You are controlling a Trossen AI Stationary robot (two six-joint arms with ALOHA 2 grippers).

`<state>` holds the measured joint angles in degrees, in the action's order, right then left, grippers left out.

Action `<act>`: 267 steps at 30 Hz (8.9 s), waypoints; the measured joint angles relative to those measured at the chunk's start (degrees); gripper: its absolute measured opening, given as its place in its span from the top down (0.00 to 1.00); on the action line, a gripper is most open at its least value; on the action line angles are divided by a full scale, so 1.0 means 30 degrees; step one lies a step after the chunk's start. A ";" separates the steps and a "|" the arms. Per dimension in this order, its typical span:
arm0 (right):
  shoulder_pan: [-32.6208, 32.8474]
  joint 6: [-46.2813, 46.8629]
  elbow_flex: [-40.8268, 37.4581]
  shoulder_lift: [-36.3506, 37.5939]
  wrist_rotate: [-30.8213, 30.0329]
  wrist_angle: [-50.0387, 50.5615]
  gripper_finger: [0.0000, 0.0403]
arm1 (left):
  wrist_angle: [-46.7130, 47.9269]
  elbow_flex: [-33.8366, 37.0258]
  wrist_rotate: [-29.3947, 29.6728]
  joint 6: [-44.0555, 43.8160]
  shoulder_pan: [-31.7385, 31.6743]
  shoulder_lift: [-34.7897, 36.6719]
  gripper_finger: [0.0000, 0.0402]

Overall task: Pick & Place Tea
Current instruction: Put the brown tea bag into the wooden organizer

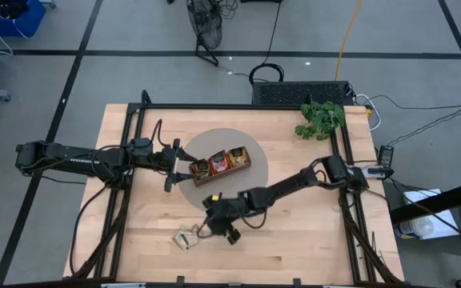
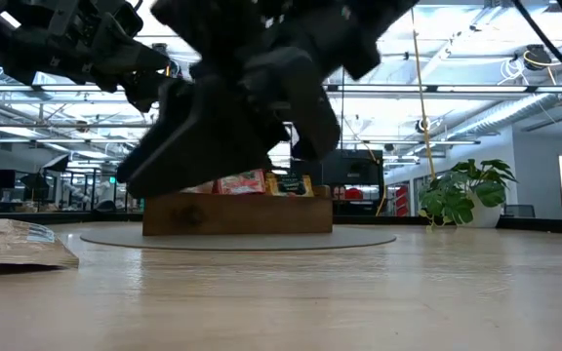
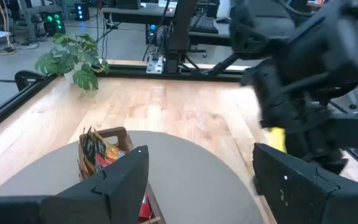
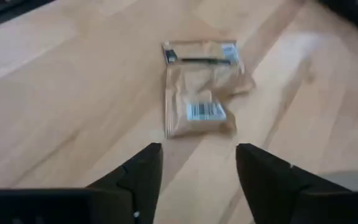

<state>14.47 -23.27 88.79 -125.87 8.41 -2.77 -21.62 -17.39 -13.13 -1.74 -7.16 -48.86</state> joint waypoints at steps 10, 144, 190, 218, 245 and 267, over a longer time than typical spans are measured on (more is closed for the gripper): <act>0.1075 -0.0088 0.1200 -0.0801 -0.0710 -0.0894 0.40 | 0.0004 0.0000 -0.0007 0.0000 0.0004 0.0000 0.29; -0.5214 1.0978 -1.2048 0.3647 0.7137 -2.4675 0.97 | -0.7017 -0.4274 0.1734 0.3217 0.5320 -0.9943 0.30; -0.5261 1.1573 -1.1991 0.3654 0.6103 -2.3900 0.84 | 0.1171 -0.4313 0.9140 0.3933 0.5768 -0.4509 0.99; -0.5163 1.1016 -1.2073 0.3632 0.5745 -2.3562 0.81 | 0.8679 -0.4299 1.4942 -0.6264 0.6236 -0.7741 1.00; -0.5039 1.1023 -1.2055 0.3639 0.5731 -2.3547 0.81 | 0.8059 -0.4313 1.4241 -0.5945 0.5438 -0.8939 0.91; -0.5039 1.1023 -1.2055 0.3647 0.5733 -2.3394 0.81 | 0.9331 -0.4635 1.2152 -0.5051 0.5670 -0.4554 0.72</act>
<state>-0.64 9.80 52.62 -114.93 25.61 -72.95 6.37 -31.29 23.33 -16.89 9.85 -62.52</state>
